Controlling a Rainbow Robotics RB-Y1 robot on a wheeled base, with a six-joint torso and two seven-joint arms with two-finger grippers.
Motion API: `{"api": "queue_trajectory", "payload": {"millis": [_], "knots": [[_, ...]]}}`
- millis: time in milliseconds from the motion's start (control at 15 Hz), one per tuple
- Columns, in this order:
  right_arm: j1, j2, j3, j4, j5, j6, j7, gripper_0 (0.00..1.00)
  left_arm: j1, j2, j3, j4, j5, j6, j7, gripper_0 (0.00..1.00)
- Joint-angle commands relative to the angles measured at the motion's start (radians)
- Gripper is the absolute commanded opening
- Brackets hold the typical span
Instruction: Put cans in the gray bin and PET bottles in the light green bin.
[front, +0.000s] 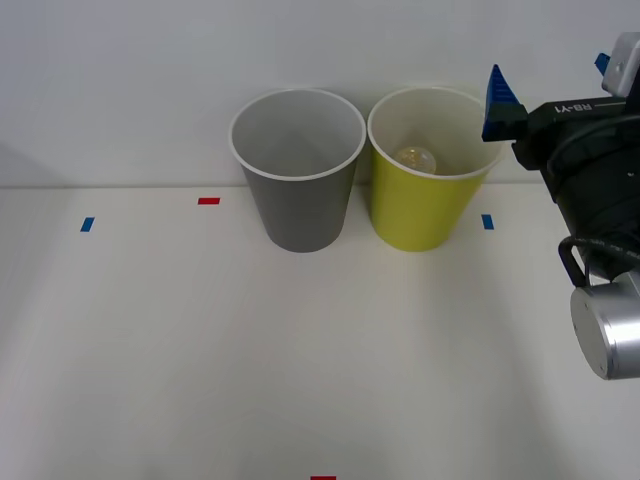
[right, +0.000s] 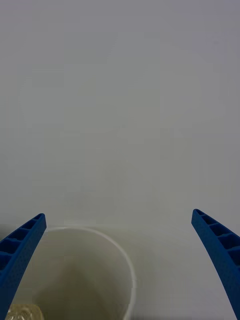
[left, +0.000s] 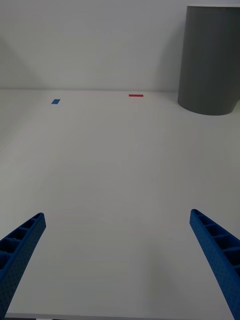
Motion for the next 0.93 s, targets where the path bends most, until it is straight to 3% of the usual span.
{"api": "queue_trajectory", "payload": {"millis": [67,333,533,667,933], "knots": [[0.145,-0.036,0.0,-0.003,-0.003,-0.119,-0.007,1.0,0.0,0.0,0.0,0.0,0.0,0.0,0.0,1.0],[0.283,-0.044,0.0,-0.001,-0.003,-0.228,-0.021,1.0,0.0,0.0,0.0,0.0,0.0,0.0,0.0,1.0],[0.373,-0.033,-0.023,0.065,-0.006,-0.417,-0.029,1.0,0.0,0.0,0.0,0.0,0.0,0.0,0.0,1.0],[0.393,-0.036,-0.029,0.068,-0.011,-0.422,-0.032,1.0,0.0,0.0,0.0,0.0,0.0,0.0,0.0,1.0],[0.444,0.031,-0.031,0.068,-0.018,-0.428,-0.035,1.0,0.0,0.0,0.0,0.0,0.0,0.0,0.0,1.0]]}}
